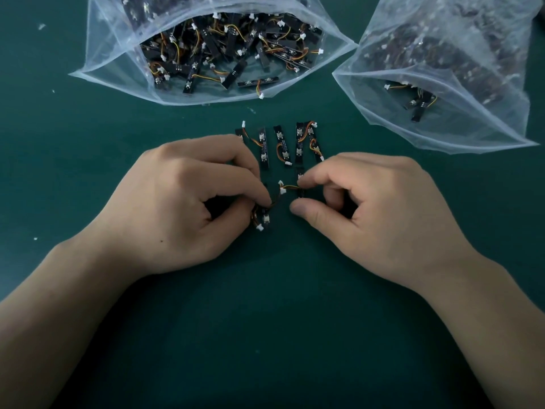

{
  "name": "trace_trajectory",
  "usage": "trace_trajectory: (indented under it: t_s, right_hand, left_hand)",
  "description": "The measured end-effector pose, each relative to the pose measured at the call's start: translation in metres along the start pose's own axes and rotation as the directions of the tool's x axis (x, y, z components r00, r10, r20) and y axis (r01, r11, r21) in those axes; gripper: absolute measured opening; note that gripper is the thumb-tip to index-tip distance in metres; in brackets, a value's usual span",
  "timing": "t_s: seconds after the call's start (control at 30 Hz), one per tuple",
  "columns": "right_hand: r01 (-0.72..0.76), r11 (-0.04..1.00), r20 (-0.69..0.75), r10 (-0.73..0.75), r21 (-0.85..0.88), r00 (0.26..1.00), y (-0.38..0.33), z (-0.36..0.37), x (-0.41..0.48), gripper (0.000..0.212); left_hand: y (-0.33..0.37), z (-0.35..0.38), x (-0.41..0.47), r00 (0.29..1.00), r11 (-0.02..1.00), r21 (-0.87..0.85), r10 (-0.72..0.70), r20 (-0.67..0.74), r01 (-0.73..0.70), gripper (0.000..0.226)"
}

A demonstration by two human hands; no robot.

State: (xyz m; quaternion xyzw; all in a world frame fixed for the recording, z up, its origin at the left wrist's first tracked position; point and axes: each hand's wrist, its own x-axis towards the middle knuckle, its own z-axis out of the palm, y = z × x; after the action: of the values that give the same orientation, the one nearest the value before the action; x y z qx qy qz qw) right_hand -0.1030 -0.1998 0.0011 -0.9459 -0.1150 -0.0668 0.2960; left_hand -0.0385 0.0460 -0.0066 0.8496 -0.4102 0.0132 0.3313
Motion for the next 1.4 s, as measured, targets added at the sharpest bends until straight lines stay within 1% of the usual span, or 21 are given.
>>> trace_trajectory:
  t_s: [0.13,0.37,0.7,0.83,0.93,0.97,1.07,1.23,1.33,1.4]
  right_hand:
    - [0.001,1.0,-0.01,-0.001,-0.024,1.0,-0.0015,0.001,-0.0004,0.026]
    - [-0.007,1.0,-0.006,0.007,0.017,1.0,-0.0007,0.0034,0.0005,0.03]
    - [0.027,0.998,0.061,-0.03,0.054,0.998,-0.0012,0.0005,0.0007,0.032]
    - [0.006,0.998,0.062,-0.01,0.063,0.998,-0.0023,-0.0006,0.0002,0.031]
    - [-0.042,0.998,0.034,0.041,0.05,0.999,-0.0036,0.0,-0.0003,0.04]
    - [-0.053,0.998,0.026,0.052,0.044,0.998,-0.0041,0.0008,-0.0003,0.04]
    - [-0.049,0.998,0.014,0.049,0.025,0.999,-0.0043,0.0028,-0.0005,0.031]
    - [-0.04,0.998,0.013,0.04,0.048,0.999,-0.0029,0.004,0.0,0.025]
    - [-0.051,0.996,-0.026,0.053,0.067,0.998,-0.0028,0.0072,0.0006,0.018]
    - [-0.063,0.995,-0.045,0.067,0.071,0.997,-0.003,0.0091,0.001,0.018]
  left_hand:
    - [0.0005,-0.0012,-0.0001,1.0,0.999,-0.028,0.019,0.024,-0.018,0.022]
    - [0.0019,-0.0009,-0.0019,0.997,0.998,-0.046,0.038,0.064,-0.035,0.022]
    - [0.002,0.0001,-0.0015,0.999,0.999,-0.035,-0.004,0.039,0.006,0.024]
    - [0.0016,0.0002,-0.0007,1.0,1.0,-0.013,-0.027,0.009,0.027,0.023]
    - [0.0023,0.0007,-0.0008,0.997,0.998,0.002,-0.067,-0.03,0.067,0.023]
    - [0.0027,0.0008,-0.0008,0.996,0.997,0.004,-0.079,-0.041,0.08,0.023]
    - [0.0041,0.001,-0.0007,0.993,0.995,0.004,-0.1,-0.058,0.1,0.023]
    - [0.0056,0.0012,-0.0002,0.995,0.996,-0.011,-0.09,-0.054,0.089,0.023]
    - [0.0053,0.0005,0.0002,0.995,0.996,-0.027,-0.087,-0.056,0.086,0.023]
    - [0.0046,0.0,0.0004,0.995,0.996,-0.032,-0.09,-0.053,0.088,0.023]
